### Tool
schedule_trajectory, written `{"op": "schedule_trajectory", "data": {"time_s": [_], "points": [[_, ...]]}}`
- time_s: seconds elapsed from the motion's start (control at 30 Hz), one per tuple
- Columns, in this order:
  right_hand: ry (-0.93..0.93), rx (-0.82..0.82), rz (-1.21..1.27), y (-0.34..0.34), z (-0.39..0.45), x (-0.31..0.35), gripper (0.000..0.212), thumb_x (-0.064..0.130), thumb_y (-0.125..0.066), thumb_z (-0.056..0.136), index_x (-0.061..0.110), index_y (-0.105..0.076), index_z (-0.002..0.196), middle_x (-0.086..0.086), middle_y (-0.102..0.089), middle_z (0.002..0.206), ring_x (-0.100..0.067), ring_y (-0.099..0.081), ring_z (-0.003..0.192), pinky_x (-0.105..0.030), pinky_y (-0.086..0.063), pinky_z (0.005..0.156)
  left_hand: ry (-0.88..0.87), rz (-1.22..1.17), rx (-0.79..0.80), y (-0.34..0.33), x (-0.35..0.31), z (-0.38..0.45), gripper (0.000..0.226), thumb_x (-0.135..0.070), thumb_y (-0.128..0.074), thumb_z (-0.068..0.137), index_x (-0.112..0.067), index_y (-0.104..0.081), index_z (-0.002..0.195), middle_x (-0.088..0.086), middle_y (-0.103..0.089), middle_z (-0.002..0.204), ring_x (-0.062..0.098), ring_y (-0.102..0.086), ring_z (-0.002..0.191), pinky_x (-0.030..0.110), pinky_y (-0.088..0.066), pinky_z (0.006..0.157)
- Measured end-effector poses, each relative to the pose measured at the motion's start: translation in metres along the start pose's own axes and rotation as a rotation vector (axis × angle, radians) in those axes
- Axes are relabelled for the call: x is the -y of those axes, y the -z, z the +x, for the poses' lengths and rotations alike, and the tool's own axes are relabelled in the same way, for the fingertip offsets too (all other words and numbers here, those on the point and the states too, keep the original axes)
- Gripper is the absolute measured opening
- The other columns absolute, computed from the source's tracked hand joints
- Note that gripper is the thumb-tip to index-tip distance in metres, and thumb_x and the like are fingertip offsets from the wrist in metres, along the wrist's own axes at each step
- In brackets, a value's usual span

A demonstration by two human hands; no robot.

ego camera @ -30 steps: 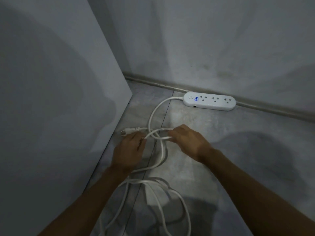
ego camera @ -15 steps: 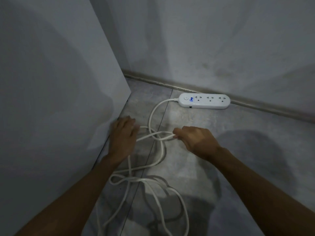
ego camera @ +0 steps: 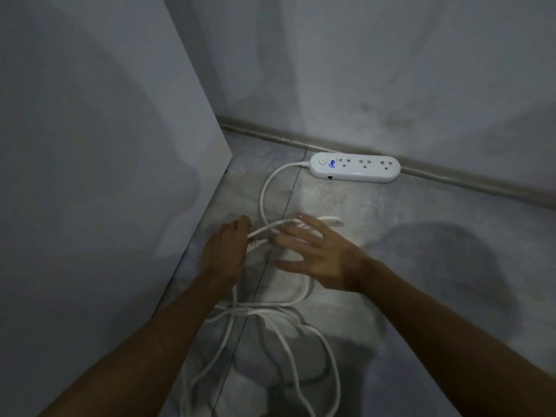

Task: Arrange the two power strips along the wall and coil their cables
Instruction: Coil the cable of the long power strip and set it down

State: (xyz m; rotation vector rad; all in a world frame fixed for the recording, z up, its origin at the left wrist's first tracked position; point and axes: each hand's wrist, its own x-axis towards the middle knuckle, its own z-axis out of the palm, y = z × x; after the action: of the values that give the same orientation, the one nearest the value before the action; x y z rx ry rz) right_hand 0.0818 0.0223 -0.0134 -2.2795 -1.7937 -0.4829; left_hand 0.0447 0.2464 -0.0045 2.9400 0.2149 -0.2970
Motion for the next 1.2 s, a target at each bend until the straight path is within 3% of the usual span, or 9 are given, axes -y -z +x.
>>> {"op": "schedule_trajectory", "data": {"time_s": [0.2, 0.37, 0.47, 0.57, 0.67, 0.87, 1.03, 1.17, 1.2], "points": [[-0.016, -0.073, -0.028, 0.015, -0.025, 0.011, 0.019, 0.008, -0.06, 0.093, 0.014, -0.069, 0.079, -0.009, -0.069, 0.117, -0.027, -0.058, 0.121, -0.053, -0.04, 0.104, -0.105, 0.173, -0.098, 0.0, -0.002, 0.003, 0.058, -0.056, -0.049, 0.073, -0.008, -0.067, 0.099, 0.01, -0.067, 0.084, 0.029, -0.066, 0.073, 0.033, -0.05, 0.059], [-0.127, 0.091, 0.067, 0.07, -0.031, 0.021, 0.031, 0.009, -0.039, 0.099, 0.014, -0.064, 0.081, -0.003, -0.06, 0.073, -0.02, -0.061, 0.069, -0.032, -0.055, 0.077, -0.171, 0.229, 0.029, 0.012, 0.009, 0.0, 0.068, -0.053, -0.063, 0.07, 0.001, -0.065, 0.111, 0.023, -0.069, 0.1, 0.036, -0.069, 0.08, 0.042, -0.055, 0.063], [-0.247, 0.224, 0.069, 0.127, -0.03, 0.02, 0.02, 0.024, -0.044, 0.092, 0.015, -0.062, 0.088, -0.002, -0.062, 0.076, -0.019, -0.06, 0.063, -0.025, -0.042, 0.046, -0.193, 0.256, 0.029, 0.03, 0.004, -0.008, 0.077, -0.028, -0.088, 0.061, 0.005, -0.059, 0.125, 0.032, -0.059, 0.123, 0.05, -0.062, 0.102, 0.061, -0.051, 0.073], [-0.437, 0.481, 0.105, 0.186, -0.018, 0.014, 0.014, 0.026, -0.049, 0.097, 0.019, -0.048, 0.109, 0.0, -0.065, 0.105, -0.024, -0.063, 0.084, -0.029, -0.039, 0.06, -0.07, 0.265, 0.184, 0.066, -0.019, -0.028, 0.068, -0.033, -0.046, 0.099, -0.006, -0.014, 0.152, 0.023, -0.01, 0.158, 0.042, -0.017, 0.143, 0.052, -0.023, 0.113], [-0.775, 0.522, 0.158, 0.238, 0.0, 0.016, 0.019, 0.038, -0.041, 0.1, 0.02, -0.047, 0.105, -0.007, -0.067, 0.104, -0.032, -0.062, 0.088, -0.036, -0.044, 0.065, -0.022, 0.004, 0.226, 0.112, -0.061, -0.037, 0.047, -0.037, -0.039, 0.101, -0.001, -0.04, 0.131, 0.022, -0.042, 0.14, 0.037, -0.039, 0.13, 0.041, -0.035, 0.105], [-1.447, 0.009, 0.701, 0.338, 0.03, 0.026, 0.022, 0.014, -0.049, 0.096, 0.003, -0.06, 0.08, -0.019, -0.067, 0.069, -0.022, -0.06, 0.041, -0.035, -0.057, 0.046, -0.099, -0.859, 0.377, 0.234, -0.155, -0.068, 0.042, -0.02, -0.04, 0.102, -0.006, -0.064, 0.07, 0.0, -0.068, 0.054, 0.009, -0.063, 0.046, 0.015, -0.047, 0.049], [-1.764, -0.659, 1.117, 0.404, 0.045, 0.037, 0.022, 0.009, -0.051, 0.097, -0.006, -0.057, 0.083, -0.021, -0.061, 0.065, -0.024, -0.064, 0.044, -0.032, -0.057, 0.044, -0.4, -0.926, 0.701, 0.307, -0.215, -0.128, 0.008, -0.016, -0.057, 0.086, -0.02, -0.06, 0.093, -0.004, -0.059, 0.082, 0.008, -0.054, 0.081, 0.025, -0.039, 0.079], [-1.703, -1.173, 1.496, 0.436, 0.039, 0.044, 0.024, 0.005, -0.041, 0.1, -0.005, -0.051, 0.081, -0.017, -0.061, 0.063, -0.023, -0.065, 0.054, -0.031, -0.056, 0.042, -0.471, -1.011, 0.874, 0.326, -0.248, -0.167, 0.017, -0.006, -0.054, 0.09, -0.02, -0.045, 0.094, 0.006, -0.058, 0.102, 0.011, -0.054, 0.1, 0.015, -0.045, 0.076], [-1.657, -1.321, 1.6, 0.443, 0.035, 0.045, 0.026, 0.004, -0.036, 0.102, -0.003, -0.049, 0.08, -0.017, -0.059, 0.069, -0.022, -0.063, 0.061, -0.031, -0.056, 0.041, -0.459, -0.972, 0.863, 0.325, -0.253, -0.17, 0.04, -0.003, -0.052, 0.093, 0.007, -0.024, 0.121, 0.01, -0.061, 0.106, 0.013, -0.054, 0.105, 0.015, -0.046, 0.081]]}}
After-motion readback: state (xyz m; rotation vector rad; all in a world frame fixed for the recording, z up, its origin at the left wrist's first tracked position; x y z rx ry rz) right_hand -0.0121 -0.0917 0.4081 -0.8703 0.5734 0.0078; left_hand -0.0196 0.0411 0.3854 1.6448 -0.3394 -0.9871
